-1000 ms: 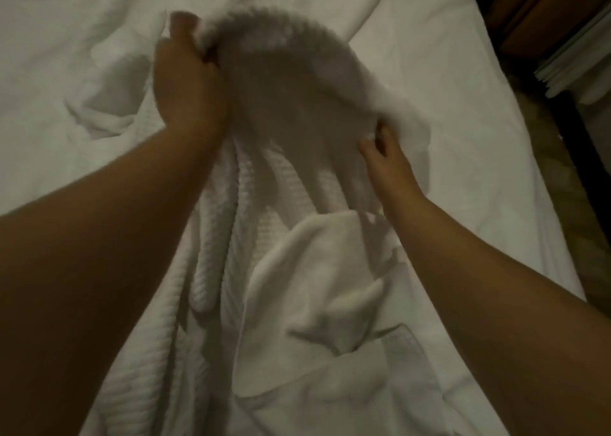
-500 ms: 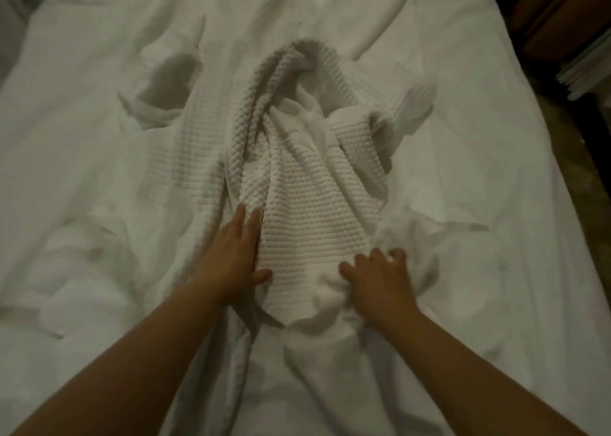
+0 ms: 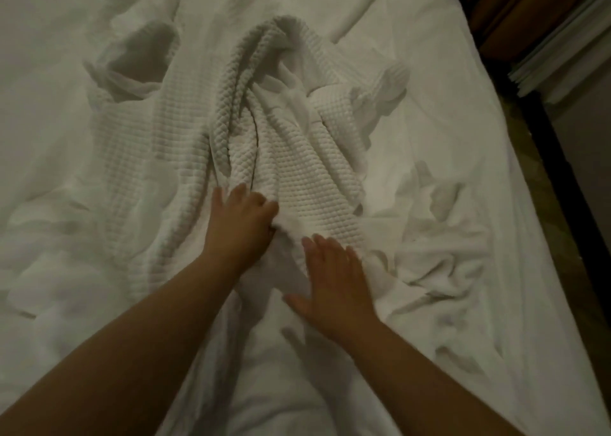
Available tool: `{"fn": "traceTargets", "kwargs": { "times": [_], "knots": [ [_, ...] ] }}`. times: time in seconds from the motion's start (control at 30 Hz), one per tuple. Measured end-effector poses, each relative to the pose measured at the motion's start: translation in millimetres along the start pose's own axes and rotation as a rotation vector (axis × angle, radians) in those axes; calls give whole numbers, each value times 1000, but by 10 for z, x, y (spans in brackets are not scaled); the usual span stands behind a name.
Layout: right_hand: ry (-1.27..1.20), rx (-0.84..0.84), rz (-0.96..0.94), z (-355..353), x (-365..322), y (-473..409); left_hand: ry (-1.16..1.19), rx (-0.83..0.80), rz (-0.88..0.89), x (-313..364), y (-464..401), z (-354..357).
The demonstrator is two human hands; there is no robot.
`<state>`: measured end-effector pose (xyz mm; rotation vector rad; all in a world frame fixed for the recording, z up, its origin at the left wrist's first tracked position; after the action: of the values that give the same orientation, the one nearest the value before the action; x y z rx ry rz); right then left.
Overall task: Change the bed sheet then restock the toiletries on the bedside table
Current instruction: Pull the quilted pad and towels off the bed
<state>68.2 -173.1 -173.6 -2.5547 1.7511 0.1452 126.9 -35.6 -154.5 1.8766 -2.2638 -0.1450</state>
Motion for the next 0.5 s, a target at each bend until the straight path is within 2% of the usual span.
{"fn": "traceTargets", "kwargs": {
  "times": [0.03, 0.07, 0.1, 0.17, 0.3, 0.4, 0.5],
  "knots": [
    [3, -73, 56, 89, -77, 20, 70, 83, -6, 33, -47, -161],
    [-52, -74, 145, 117, -54, 5, 144, 155, 21, 55, -75, -282],
    [-163, -31, 247, 51, 32, -35, 201, 227, 40, 57, -85, -414],
    [-463, 166, 399, -218, 244, -132, 280, 312, 13, -73, -77, -555],
    [-870, 340, 329, -847, 421, -255, 226, 362, -187, -448, 108, -461],
    [-937, 376, 244, -1242, 447, -167, 176, 337, -309, -509, 234, -304],
    [-916, 413, 262, -1364, 561, 80, 315, 289, -444, -503, 262, -178]
  ]
}}
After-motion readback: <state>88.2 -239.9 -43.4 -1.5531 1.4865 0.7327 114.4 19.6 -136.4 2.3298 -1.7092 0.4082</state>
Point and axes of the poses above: each hand's wrist, its own y-axis away from the middle knuckle, its own z-axis out of the palm, x = y × z, the point moved 6 cm from there along -y, towards the middle knuckle, and after that the axes turned 5 degrees about -x, right-handed, at the moved point
